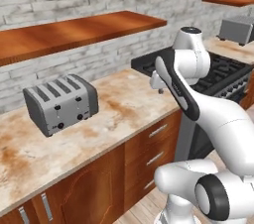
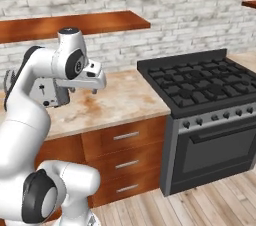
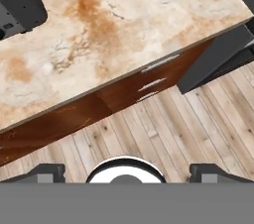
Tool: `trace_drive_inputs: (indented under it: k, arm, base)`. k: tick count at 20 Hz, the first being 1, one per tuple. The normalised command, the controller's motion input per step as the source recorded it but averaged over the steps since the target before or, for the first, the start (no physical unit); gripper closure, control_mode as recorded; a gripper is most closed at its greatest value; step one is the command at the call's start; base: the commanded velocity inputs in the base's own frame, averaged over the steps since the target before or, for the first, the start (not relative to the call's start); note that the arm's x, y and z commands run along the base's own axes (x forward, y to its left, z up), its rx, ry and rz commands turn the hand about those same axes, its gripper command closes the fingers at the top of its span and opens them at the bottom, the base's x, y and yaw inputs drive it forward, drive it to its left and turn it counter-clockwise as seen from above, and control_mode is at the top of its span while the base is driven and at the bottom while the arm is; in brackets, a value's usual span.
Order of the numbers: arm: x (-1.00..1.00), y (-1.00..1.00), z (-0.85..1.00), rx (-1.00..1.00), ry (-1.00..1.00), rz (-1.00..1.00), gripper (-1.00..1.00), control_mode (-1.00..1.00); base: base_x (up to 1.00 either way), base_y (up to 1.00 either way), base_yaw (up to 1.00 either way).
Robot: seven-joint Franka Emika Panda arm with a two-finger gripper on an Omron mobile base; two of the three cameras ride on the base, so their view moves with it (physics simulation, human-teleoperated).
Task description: Take a straw from the drawer in front and place it inside the glass cup on the dining counter.
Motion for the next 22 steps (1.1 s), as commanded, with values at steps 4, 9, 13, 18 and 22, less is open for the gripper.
trace_drive_inputs:
  k: [4, 9, 13, 18, 22]
  arm:
    - [0.0, 0.06, 0.0, 0.0, 0.0, -0.1, -1.0, -1.0]
    - [0.13, -0.82, -0.11, 0.2, 0.0, -0.17, -1.0, -1.0]
    - [0.0, -1.0, -0.33, 0.26, 0.02, -0.05, -1.0, -1.0]
    - [0.0, -1.0, -0.73, 0.42, 0.0, -0.1, -1.0, -1.0]
    - [0.0, -0.82, -0.82, 0.4, -0.02, -0.11, -1.0, -1.0]
  base:
    - [0.0, 0.25, -0.09]
    - [0.0, 0.0, 0.0]
    - [0.0, 0.0, 0.0]
    - [0.0, 0.0, 0.0]
    - [0.0, 0.0, 0.0]
